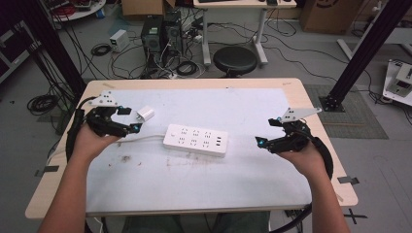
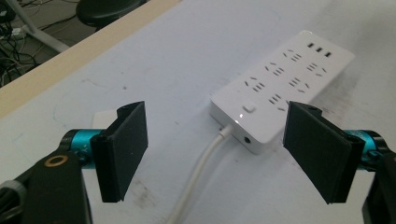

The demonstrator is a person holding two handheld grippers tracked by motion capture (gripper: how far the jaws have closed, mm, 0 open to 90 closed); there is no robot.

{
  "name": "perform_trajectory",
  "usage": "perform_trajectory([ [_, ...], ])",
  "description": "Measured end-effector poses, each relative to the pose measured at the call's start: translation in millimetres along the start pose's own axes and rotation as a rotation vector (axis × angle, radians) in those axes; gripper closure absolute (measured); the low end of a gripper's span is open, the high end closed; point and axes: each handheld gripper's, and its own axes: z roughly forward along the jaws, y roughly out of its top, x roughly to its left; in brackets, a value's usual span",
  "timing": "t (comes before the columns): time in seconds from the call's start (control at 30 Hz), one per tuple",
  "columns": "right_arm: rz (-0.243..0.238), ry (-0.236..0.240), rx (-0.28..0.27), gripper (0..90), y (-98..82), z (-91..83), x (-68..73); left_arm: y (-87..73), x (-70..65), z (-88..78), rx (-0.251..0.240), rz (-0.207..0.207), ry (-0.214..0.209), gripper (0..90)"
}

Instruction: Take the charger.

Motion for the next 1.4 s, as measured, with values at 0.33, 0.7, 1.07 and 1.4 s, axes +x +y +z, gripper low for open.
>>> perform_trajectory([
  [0.33,0.011,0.008,0.013,16.6,-4.8,8.0,-1.0,9.1,39.1,44.7,0.063,-0.045,0.014,22.3],
  [0.7,0.021,0.016,0.016,16.6,-10.2,8.9,-0.3,-11.0,71.4,89.0,0.158,-0.095,0.086,22.1],
  [1.07,0.032,0.007,0.020,16.6,-9.0,10.6,2.2,-29.8,84.9,110.1,0.212,-0.141,0.097,22.0],
  [1.4,0.039,0.006,0.024,16.6,-7.2,13.3,2.7,-37.3,87.6,120.2,0.248,-0.148,0.096,22.0],
])
